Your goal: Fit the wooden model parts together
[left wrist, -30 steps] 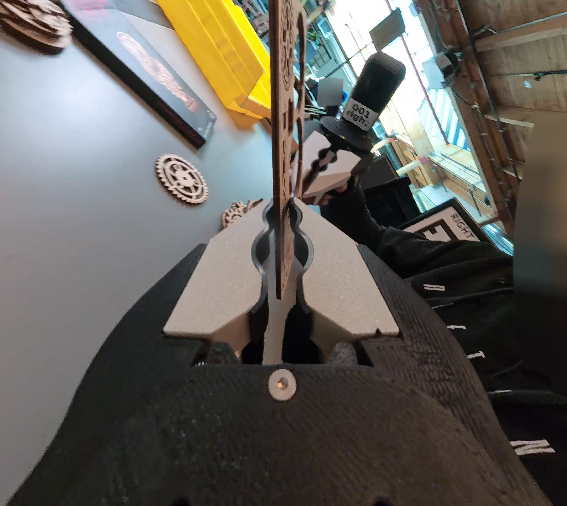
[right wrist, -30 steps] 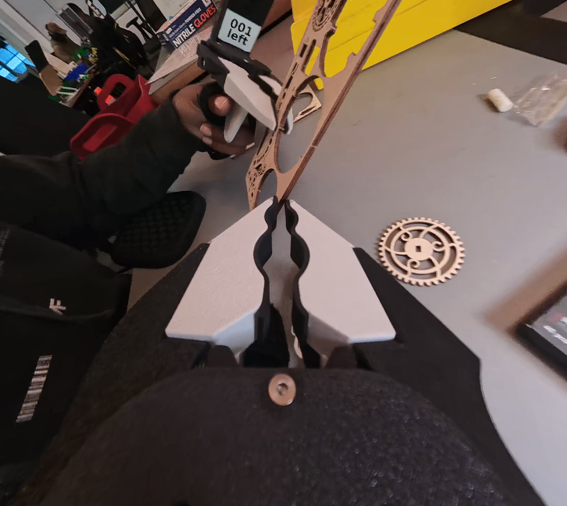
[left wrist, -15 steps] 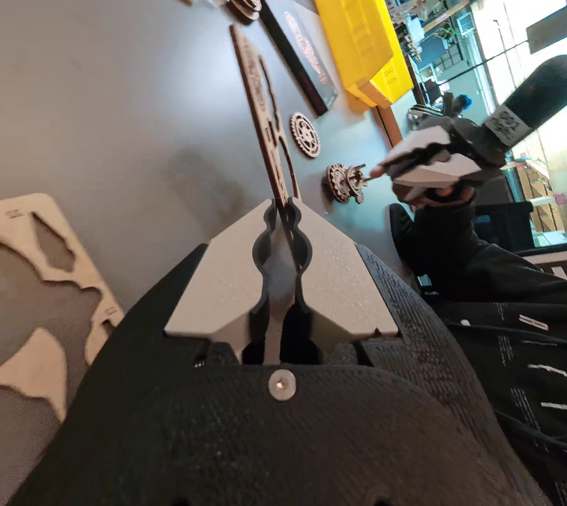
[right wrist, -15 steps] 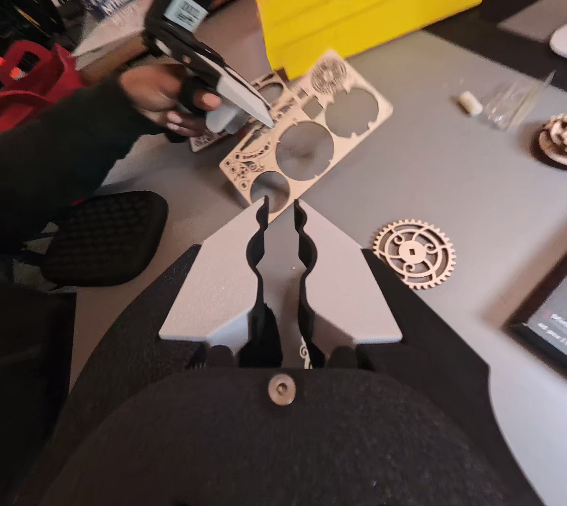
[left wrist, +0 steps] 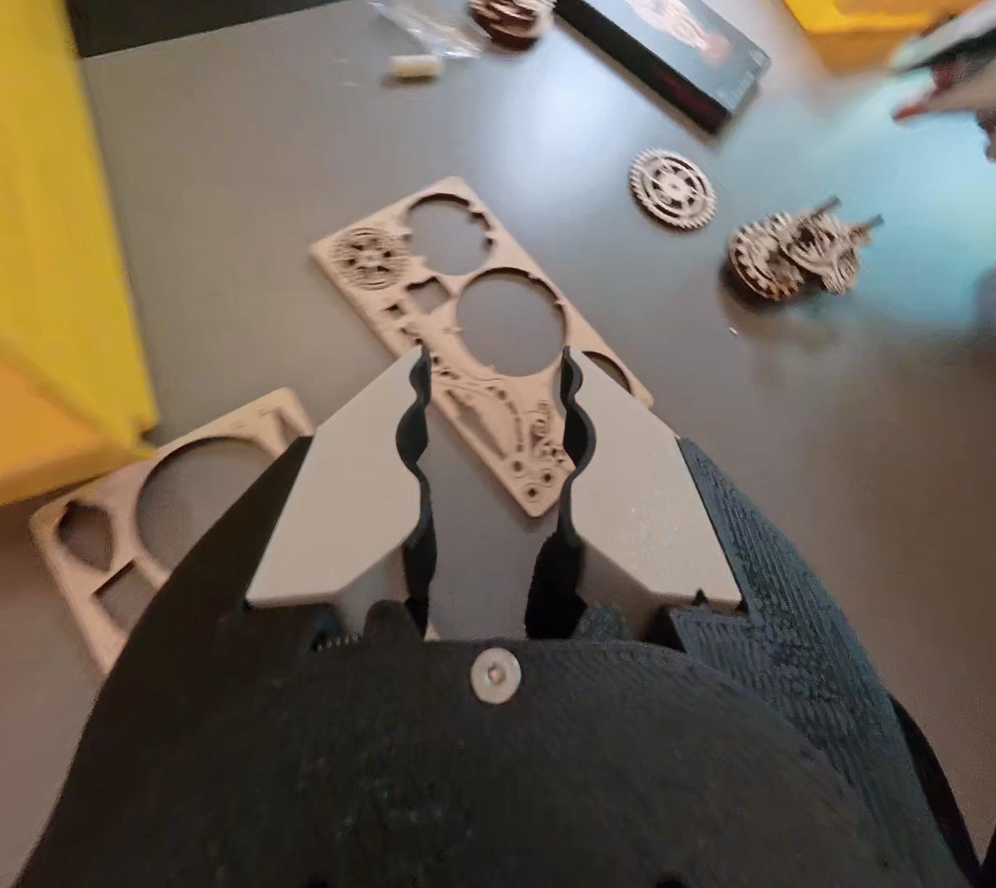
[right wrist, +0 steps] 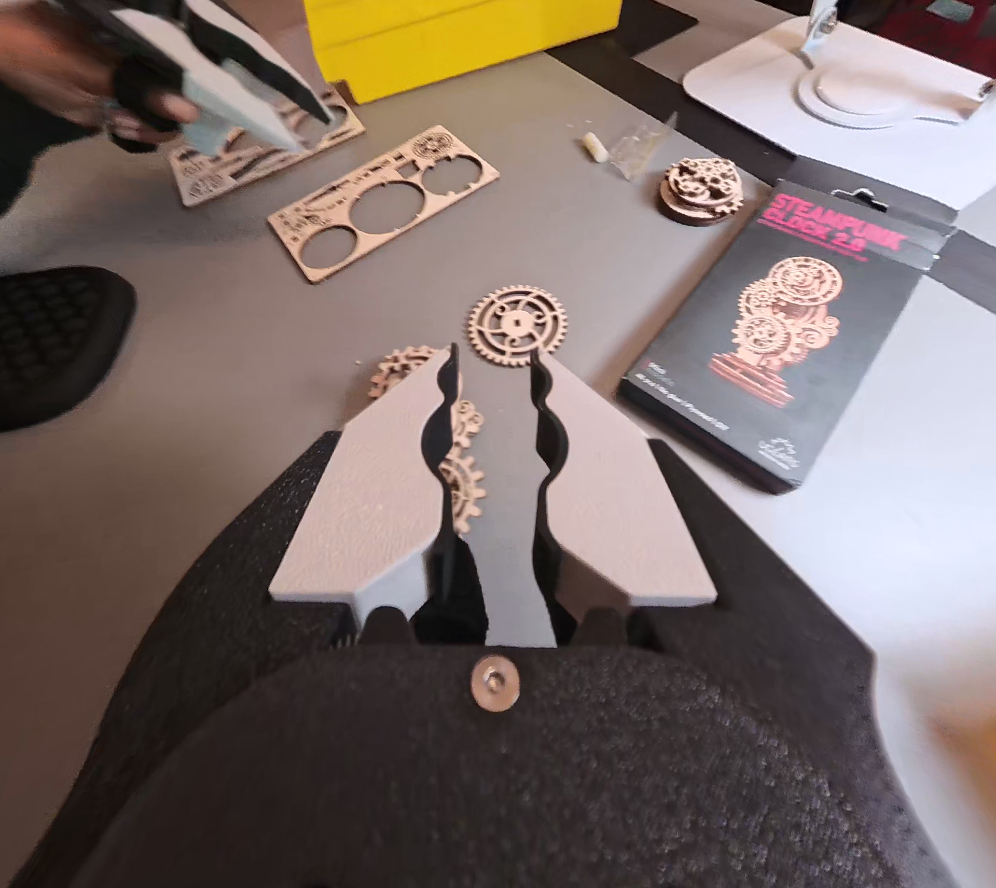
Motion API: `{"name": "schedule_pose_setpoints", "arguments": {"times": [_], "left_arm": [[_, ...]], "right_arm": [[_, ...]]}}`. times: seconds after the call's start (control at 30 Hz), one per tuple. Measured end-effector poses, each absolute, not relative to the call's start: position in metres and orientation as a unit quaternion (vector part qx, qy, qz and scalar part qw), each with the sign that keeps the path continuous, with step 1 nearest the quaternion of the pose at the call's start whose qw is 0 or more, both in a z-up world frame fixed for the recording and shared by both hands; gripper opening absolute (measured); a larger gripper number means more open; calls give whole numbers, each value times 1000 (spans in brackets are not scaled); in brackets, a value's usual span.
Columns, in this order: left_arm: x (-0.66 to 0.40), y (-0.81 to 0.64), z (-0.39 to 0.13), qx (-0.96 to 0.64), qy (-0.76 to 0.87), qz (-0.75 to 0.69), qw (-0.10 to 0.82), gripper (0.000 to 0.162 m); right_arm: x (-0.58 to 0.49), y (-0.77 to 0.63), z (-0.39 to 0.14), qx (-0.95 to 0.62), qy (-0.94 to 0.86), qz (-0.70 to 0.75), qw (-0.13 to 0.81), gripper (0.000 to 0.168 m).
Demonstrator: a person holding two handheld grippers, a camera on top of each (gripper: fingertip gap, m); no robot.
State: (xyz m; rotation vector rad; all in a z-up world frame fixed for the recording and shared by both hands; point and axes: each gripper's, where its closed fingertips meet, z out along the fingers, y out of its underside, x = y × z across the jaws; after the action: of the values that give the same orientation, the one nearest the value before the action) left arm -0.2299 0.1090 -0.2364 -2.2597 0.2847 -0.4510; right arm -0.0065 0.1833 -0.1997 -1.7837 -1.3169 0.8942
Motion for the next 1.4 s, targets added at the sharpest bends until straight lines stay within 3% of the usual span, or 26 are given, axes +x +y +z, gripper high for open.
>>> {"name": "schedule_pose_setpoints", "arguments": {"times": [0.13, 0.23, 0.4, 0.57, 0.77, 1.07, 1.4], "left_arm": [[-156, 98, -251, -874, 259, -182, 368, 63], [-133, 96, -269, -874, 314, -164, 332, 61], [-144, 97, -282, -886, 314, -144, 309, 59], [-168, 104, -283, -895, 287, -109, 323, 45], [-182, 112, -276, -888, 253, -103, 369, 51], [-148, 117, -250, -832, 251, -169, 464, 49], [-129, 109, -245, -808, 260, -220, 481, 52]], "right_arm": [[-16, 205, -224, -707, -558, 286, 326, 37], [-32, 216, -240, -715, -578, 256, 300, 43], [-61, 211, -258, -715, -612, 234, 243, 52], [-75, 208, -272, -716, -641, 206, 187, 56], [-79, 203, -286, -711, -663, 178, 153, 51], [-87, 205, -283, -700, -662, 202, 176, 48], [-48, 209, -216, -686, -596, 291, 298, 48]]}}
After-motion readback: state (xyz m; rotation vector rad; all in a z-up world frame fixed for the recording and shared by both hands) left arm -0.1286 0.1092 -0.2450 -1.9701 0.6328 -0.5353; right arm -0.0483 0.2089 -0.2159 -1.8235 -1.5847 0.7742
